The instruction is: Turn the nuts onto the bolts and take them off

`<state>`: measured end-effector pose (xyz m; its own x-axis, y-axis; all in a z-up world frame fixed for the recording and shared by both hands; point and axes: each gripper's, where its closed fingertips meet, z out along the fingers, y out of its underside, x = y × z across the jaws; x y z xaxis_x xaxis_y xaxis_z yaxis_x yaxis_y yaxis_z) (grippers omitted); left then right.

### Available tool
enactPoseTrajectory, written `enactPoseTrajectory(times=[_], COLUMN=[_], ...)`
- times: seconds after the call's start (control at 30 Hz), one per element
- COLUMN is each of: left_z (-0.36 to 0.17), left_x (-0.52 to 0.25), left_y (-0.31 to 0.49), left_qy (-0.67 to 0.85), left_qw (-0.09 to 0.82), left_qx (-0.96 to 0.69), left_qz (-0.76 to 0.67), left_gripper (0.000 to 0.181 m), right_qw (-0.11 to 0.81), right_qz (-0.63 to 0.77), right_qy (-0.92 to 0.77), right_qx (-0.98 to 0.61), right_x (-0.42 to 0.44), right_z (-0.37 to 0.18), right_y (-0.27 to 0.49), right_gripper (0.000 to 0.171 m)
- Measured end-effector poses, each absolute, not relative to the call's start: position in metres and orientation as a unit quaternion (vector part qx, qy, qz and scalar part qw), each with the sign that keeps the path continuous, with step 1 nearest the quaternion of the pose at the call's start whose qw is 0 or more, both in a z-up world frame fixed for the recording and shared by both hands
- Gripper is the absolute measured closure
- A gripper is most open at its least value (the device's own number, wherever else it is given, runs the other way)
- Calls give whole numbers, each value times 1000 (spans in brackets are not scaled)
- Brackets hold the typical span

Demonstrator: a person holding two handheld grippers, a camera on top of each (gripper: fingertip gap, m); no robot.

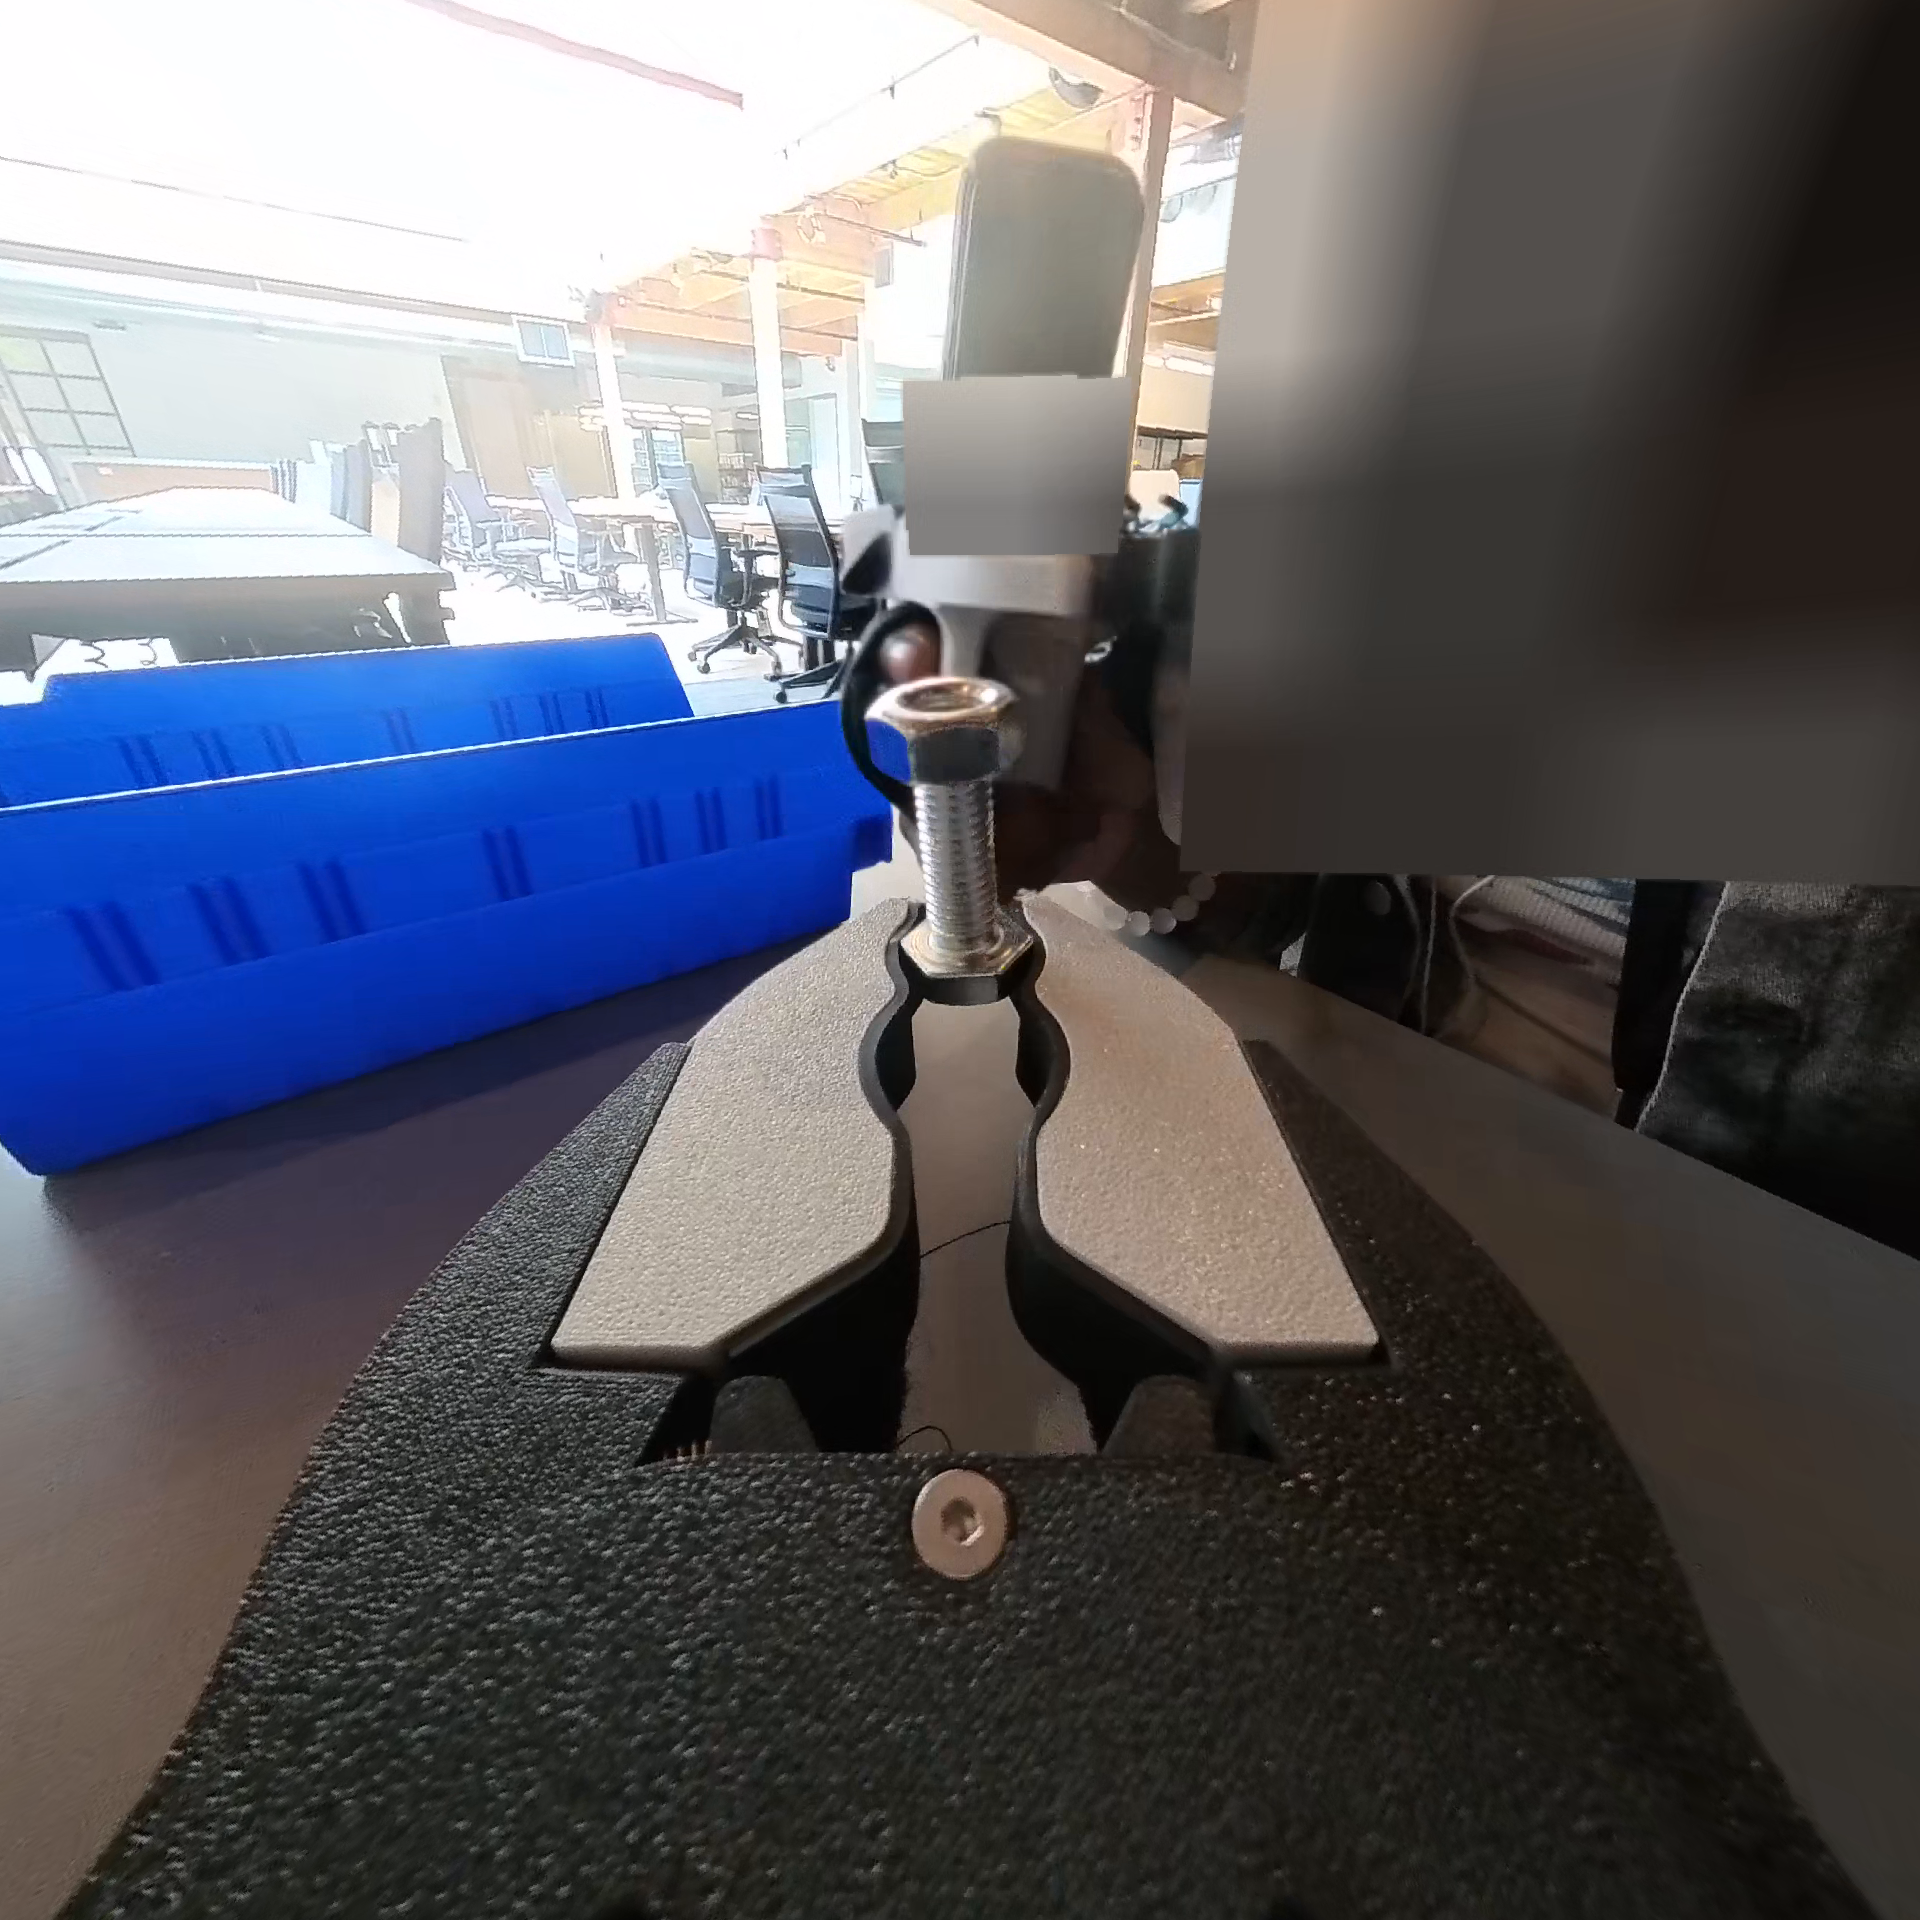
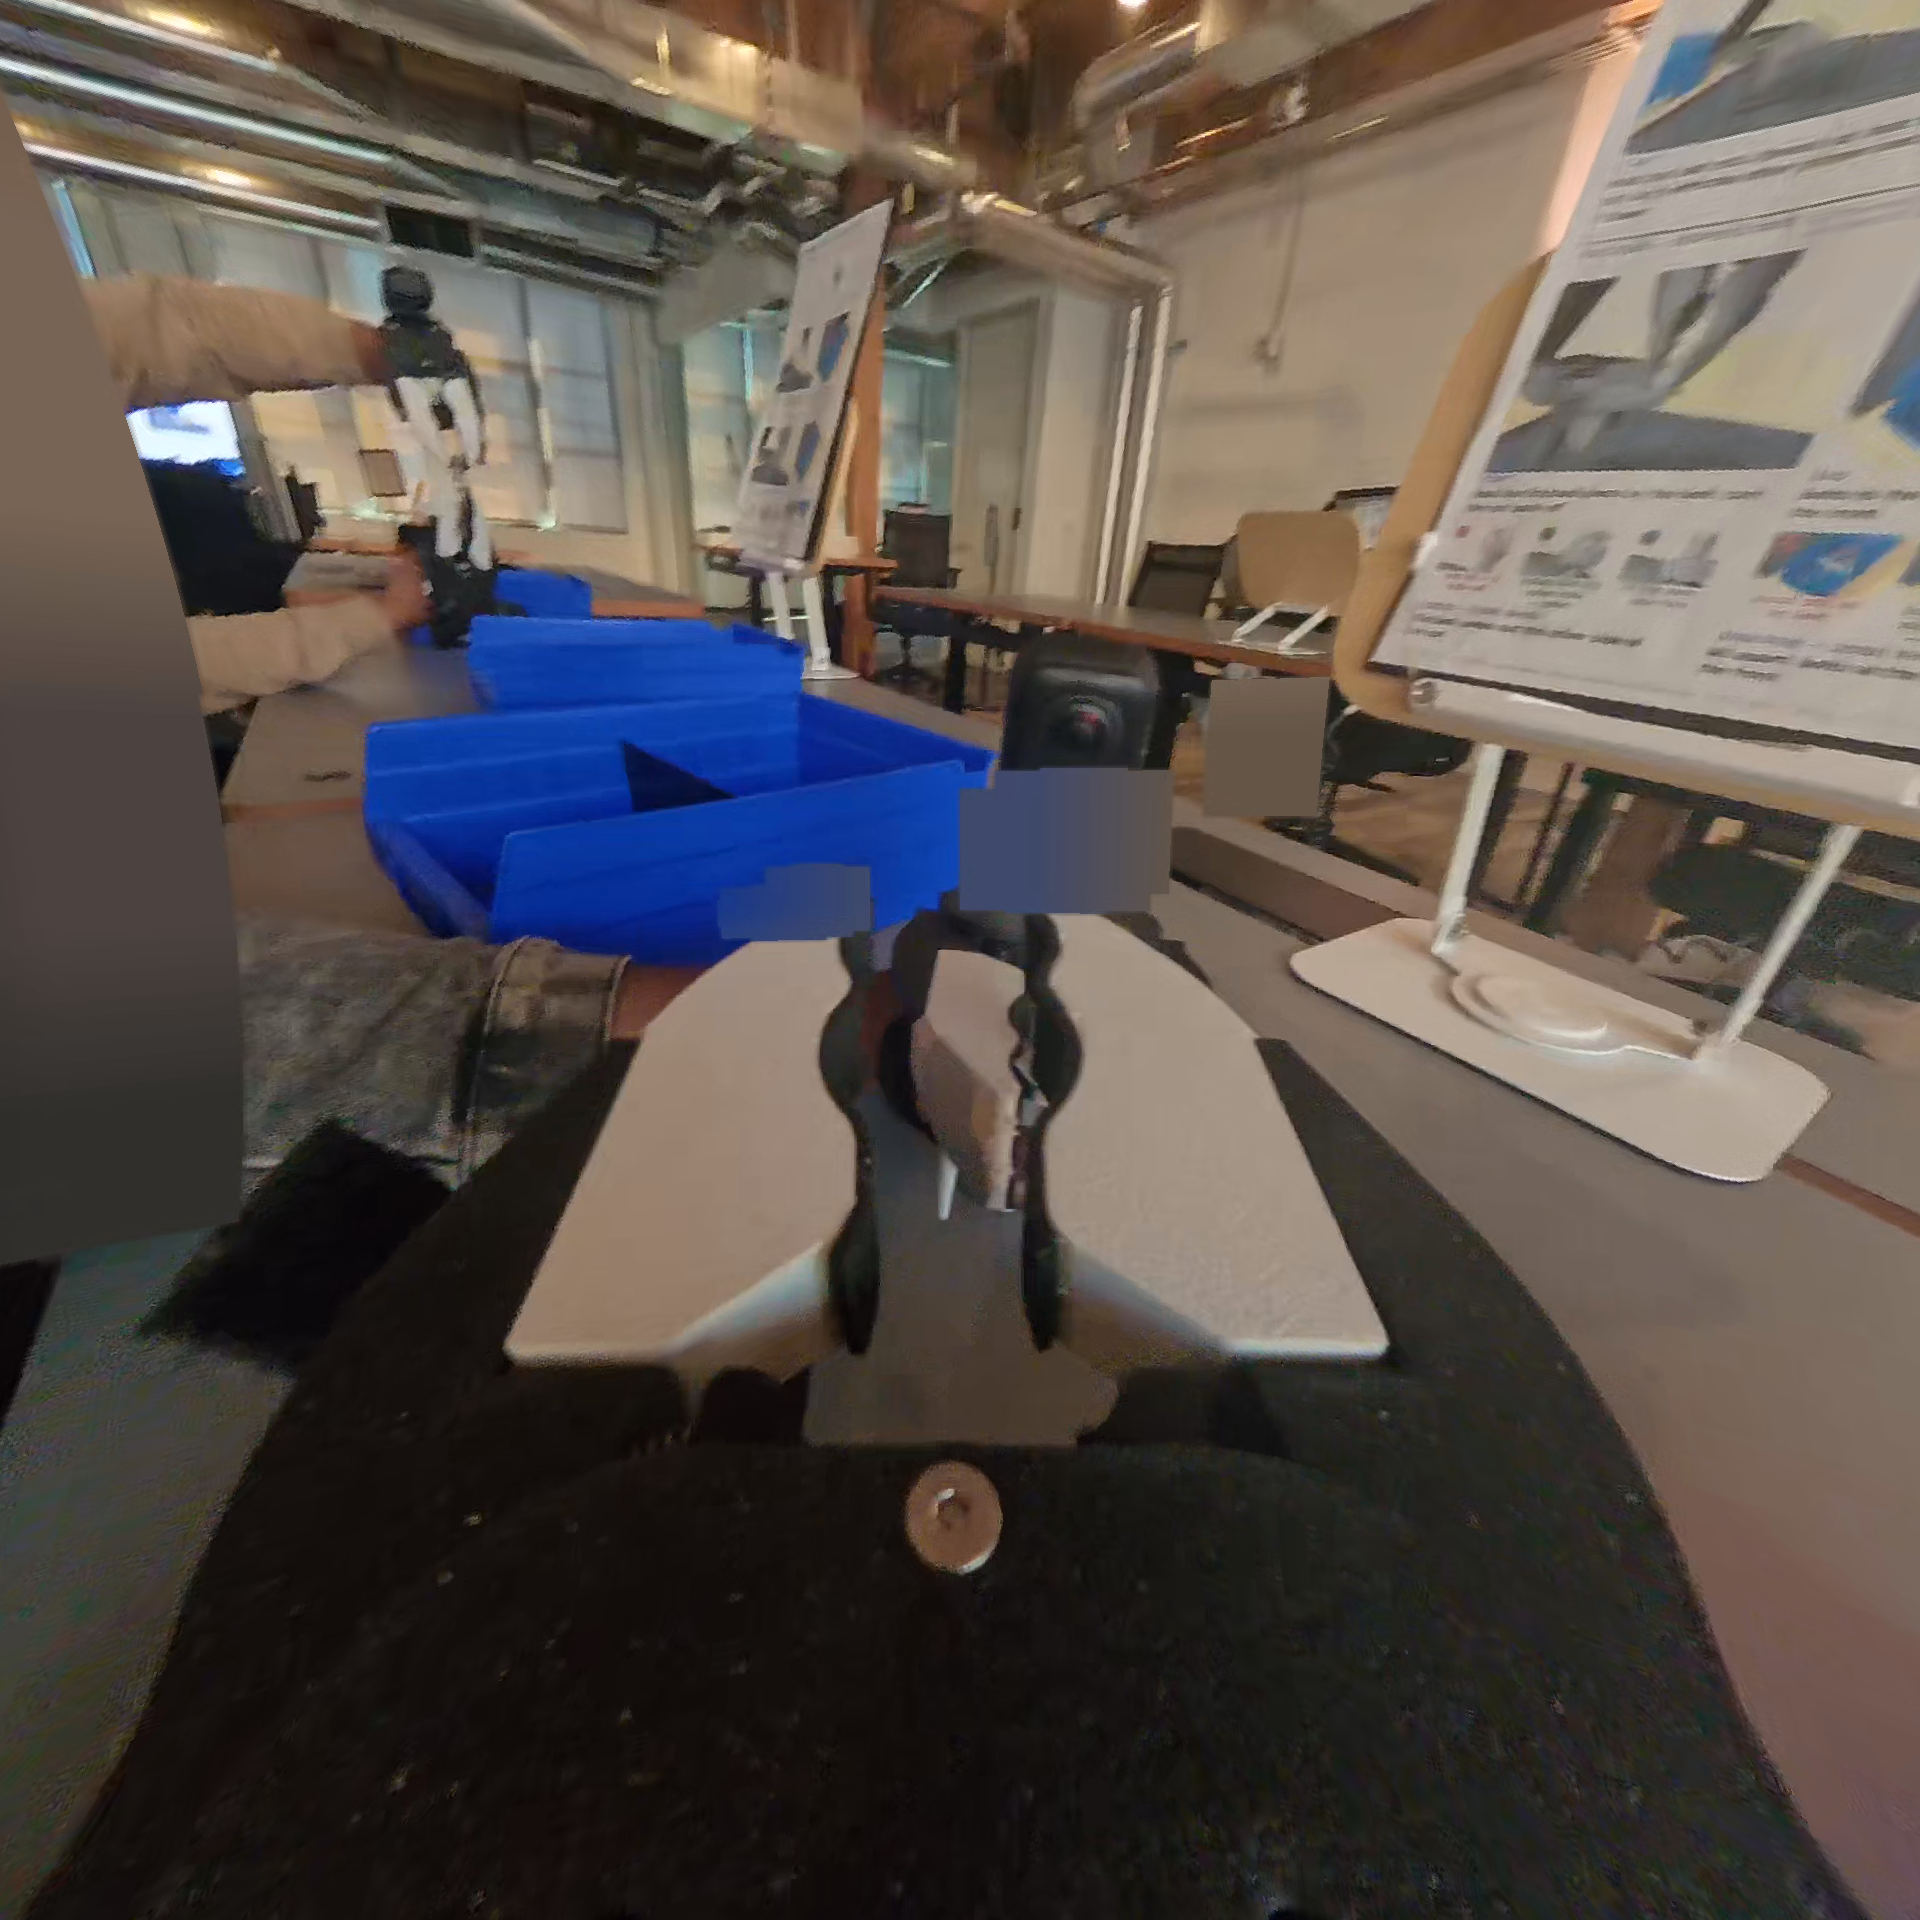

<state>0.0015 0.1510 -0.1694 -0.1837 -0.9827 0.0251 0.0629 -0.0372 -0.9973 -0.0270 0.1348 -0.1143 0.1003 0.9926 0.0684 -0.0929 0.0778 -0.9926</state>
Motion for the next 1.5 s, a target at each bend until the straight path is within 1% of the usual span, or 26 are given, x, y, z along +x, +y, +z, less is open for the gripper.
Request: enactPoseTrajectory(times=[0.1, 0.23, 0.27, 0.33, 0.37, 0.43, 0.47, 0.57, 0.67, 0.7, 0.73, 0.83, 0.87, 0.9, 0.93, 0.97, 1.1, 1.13, 1.23, 1.27, 1.3, 1.37, 1.4, 1.47, 1.5], left_z=[-171, -171, -172, -172, -171, -170, -171, -172, -172, -172, -172, -172, -173, -173, -173, -172, -173, -173, -173, -173, -174, -173, -173, -174, -173], left_x=[2, 3, 4, 4, 3, 3, 2, 3, 3, 3, 3, 4, 4, 4, 4, 4, 4, 4, 5, 5, 5, 5, 5, 5, 5], left_y=[151, 150, 150, 150, 150, 150, 151, 150, 150, 150, 150, 149, 149, 149, 149, 149, 149, 149, 149, 148, 148, 148, 149, 148, 148], left_qy=[522, 526, 527, 527, 527, 522, 522, 526, 526, 526, 528, 530, 530, 530, 530, 528, 530, 530, 531, 532, 533, 534, 534, 534, 534], left_qw=[458, 457, 456, 455, 457, 460, 459, 457, 457, 457, 456, 455, 455, 455, 455, 456, 455, 455, 455, 454, 453, 453, 453, 453, 454], left_qx=[-444, -444, -445, -446, -445, -445, -445, -447, -447, -446, -446, -446, -446, -446, -445, -446, -447, -447, -446, -446, -446, -447, -447, -446, -445], left_qz=[-566, -564, -563, -562, -562, -564, -565, -561, -561, -561, -561, -560, -559, -560, -560, -560, -559, -559, -559, -558, -558, -557, -557, -557, -558], left_gripper=[166, 166, 166, 166, 166, 166, 166, 166, 166, 166, 166, 166, 166, 166, 166, 166, 166, 166, 166, 166, 166, 166, 166, 166, 166], right_qw=[559, 530, 525, 524, 532, 551, 560, 576, 560, 553, 547, 543, 542, 541, 545, 550, 559, 558, 556, 553, 549, 541, 542, 551, 561], right_qz=[481, 479, 474, 464, 455, 452, 464, 466, 470, 466, 462, 456, 454, 451, 445, 443, 441, 441, 438, 436, 437, 438, 437, 428, 418], right_qy=[-452, -475, -484, -492, -489, -488, -485, -460, -447, -449, -455, -469, -472, -477, -480, -491, -490, -484, -468, -466, -467, -471, -472, -477, -479], right_qx=[-502, -514, -515, -517, -520, -503, -485, -489, -515, -524, -530, -527, -527, -526, -523, -510, -504, -510, -529, -535, -538, -542, -541, -534, -530], right_x=[-27, -36, -39, -40, -39, -31, -28, -21, -24, -26, -28, -32, -33, -34, -33, -30, -27, -27, -29, -30, -31, -34, -34, -34, -31], right_z=[-116, -127, -130, -133, -133, -128, -122, -116, -121, -125, -128, -132, -133, -133, -134, -132, -129, -130, -132, -133, -135, -137, -137, -136, -136], right_y=[144, 140, 138, 136, 138, 139, 136, 144, 151, 152, 152, 149, 148, 147, 147, 144, 144, 146, 154, 155, 156, 155, 155, 154, 154], right_gripper=[111, 94, 93, 97, 107, 161, 171, 169, 127, 118, 115, 115, 118, 126, 145, 171, 171, 169, 130, 122, 119, 120, 123, 140, 161])
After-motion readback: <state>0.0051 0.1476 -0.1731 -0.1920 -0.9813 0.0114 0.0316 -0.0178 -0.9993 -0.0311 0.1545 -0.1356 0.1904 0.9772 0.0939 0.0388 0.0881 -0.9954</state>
